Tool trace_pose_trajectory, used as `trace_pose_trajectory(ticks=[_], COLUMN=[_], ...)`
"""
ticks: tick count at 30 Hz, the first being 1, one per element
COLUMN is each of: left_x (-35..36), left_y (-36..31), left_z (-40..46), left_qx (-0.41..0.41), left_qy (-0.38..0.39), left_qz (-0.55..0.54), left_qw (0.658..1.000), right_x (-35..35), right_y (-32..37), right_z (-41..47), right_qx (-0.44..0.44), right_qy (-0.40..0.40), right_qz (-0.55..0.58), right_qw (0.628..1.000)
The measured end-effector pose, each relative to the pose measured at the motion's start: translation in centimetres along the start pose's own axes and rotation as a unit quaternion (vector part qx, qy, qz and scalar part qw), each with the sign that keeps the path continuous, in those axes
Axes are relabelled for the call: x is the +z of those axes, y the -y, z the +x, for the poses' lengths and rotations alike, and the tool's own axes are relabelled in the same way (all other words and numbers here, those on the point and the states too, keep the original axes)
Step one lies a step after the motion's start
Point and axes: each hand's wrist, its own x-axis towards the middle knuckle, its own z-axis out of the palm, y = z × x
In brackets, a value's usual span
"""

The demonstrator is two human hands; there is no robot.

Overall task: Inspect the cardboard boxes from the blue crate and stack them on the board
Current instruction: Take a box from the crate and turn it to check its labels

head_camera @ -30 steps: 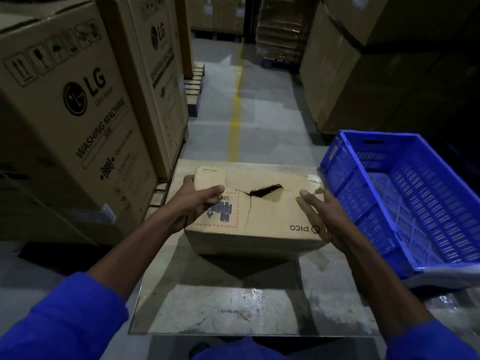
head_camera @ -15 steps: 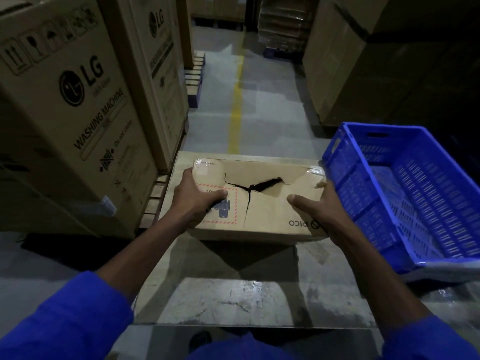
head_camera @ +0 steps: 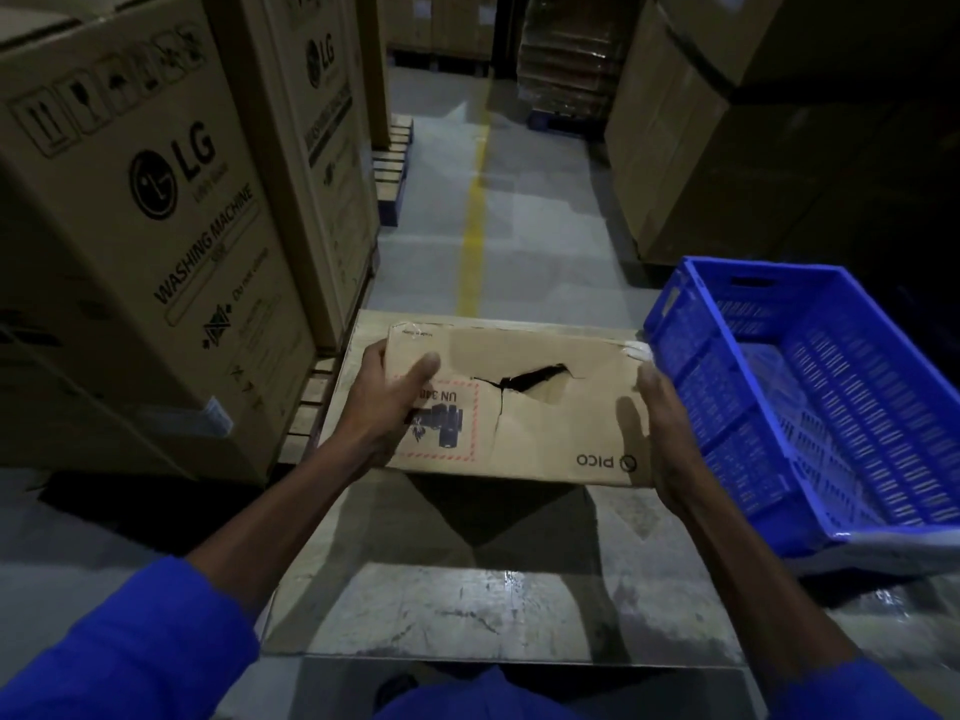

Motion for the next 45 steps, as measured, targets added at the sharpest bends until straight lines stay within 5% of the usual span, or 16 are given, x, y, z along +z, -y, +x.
trace_pose_trajectory(ticks=[6, 18, 24, 34, 37, 45], left_x=[-0.2, -0.6, -0.8, 1.1, 1.3, 1.6], left_y=[-0.6, 1.0, 2.2, 6.8, 6.5, 6.8], left_z=[-1.1, -1.7, -0.9, -0.7, 0.6, 2.0], left_qx=[-0.010, -0.046, -0.077, -0.083, -0.112, -0.157], left_qy=[-0.052, 0.000, -0.011, -0.037, -0.020, -0.002], left_qz=[-0.040, -0.094, -0.075, 0.103, 0.157, 0.123], left_qw=[0.998, 0.994, 0.994, 0.991, 0.981, 0.980], right_x=[-0.3, -0.3, -1.0, -0.6, 0.1, 0.3], right_y=[-1.6, -2.3, -3.6, -6.7, -6.2, -7.5], right_z=[-0.1, -0.4, 0.2, 1.0, 1.8, 3.2], right_qx=[0.012, 0.014, 0.044, 0.119, 0.099, 0.095], right_qy=[-0.050, -0.049, -0.012, -0.023, 0.033, 0.042], right_qz=[0.081, 0.112, 0.083, -0.062, -0.092, -0.161], right_qw=[0.995, 0.992, 0.995, 0.991, 0.990, 0.981])
